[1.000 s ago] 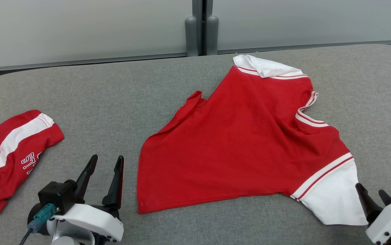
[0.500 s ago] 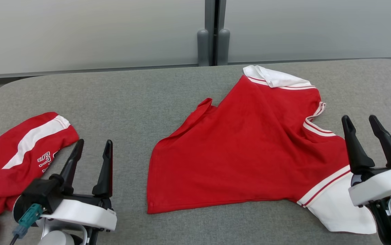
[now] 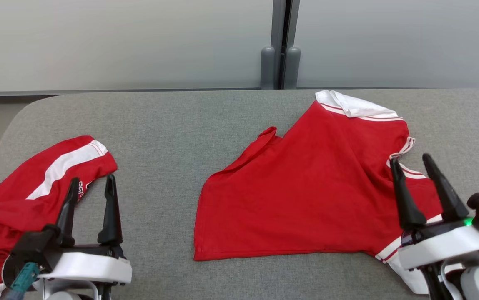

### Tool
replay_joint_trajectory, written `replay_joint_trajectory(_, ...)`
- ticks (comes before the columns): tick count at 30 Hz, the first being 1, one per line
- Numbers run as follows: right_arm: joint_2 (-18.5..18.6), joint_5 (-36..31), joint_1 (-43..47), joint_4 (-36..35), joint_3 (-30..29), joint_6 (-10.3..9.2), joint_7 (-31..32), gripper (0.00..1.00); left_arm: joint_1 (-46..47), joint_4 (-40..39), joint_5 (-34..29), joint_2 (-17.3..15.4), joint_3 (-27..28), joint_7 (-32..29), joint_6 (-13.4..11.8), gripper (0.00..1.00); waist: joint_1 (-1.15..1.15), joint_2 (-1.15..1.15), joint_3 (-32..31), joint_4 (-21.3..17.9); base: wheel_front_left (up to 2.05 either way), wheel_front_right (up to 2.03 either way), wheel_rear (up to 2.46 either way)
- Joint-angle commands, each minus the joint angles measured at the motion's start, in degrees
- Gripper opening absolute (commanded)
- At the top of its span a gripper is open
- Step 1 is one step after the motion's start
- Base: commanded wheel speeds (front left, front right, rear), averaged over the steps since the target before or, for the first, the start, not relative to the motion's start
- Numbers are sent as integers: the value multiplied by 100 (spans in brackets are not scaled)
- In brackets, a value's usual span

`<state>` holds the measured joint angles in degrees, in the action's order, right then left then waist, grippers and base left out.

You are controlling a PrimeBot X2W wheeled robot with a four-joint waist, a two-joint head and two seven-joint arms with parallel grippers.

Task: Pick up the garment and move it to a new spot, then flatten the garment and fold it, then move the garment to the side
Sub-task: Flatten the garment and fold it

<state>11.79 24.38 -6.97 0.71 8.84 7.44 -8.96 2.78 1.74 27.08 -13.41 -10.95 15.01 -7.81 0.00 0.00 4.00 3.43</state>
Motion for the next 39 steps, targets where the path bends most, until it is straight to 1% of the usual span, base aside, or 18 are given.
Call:
replay_joint_trajectory(1,98,38,63,255,83,10,-156,100,-96,170,-147,42,84,16,97,100,0,0,-64,30,0,0,0)
replay_joint_trajectory(5,160,68,44,687,202,10,-408,100,-161,458,-304,216,254,17,299,100,0,0,-120,36,0,0,0)
replay_joint_trajectory(8,150,84,7,883,244,10,-496,100,-231,581,-411,304,380,17,429,100,0,0,-162,-7,0,0,0)
replay_joint_trajectory(10,128,75,-10,925,240,10,-510,100,-239,596,-443,331,424,16,461,100,0,0,-167,-26,0,0,0)
replay_joint_trajectory(11,81,59,-22,967,219,10,-543,100,-239,608,-533,387,501,17,533,100,0,0,-179,-58,0,0,0)
replay_joint_trajectory(15,65,15,-11,1006,198,10,-579,100,-235,628,-609,449,585,17,629,100,0,0,-197,-91,0,0,0)
replay_joint_trajectory(26,52,-11,30,1008,227,10,-605,100,-304,617,-813,601,783,17,822,100,0,0,-274,-165,0,0,0)
replay_joint_trajectory(34,50,-6,12,980,233,10,-612,100,-339,668,-894,679,862,17,878,100,0,0,-313,-195,0,0,0)
replay_joint_trajectory(39,71,-71,18,965,139,10,-613,100,-322,615,-926,705,909,17,930,100,0,0,-340,-240,0,0,0)
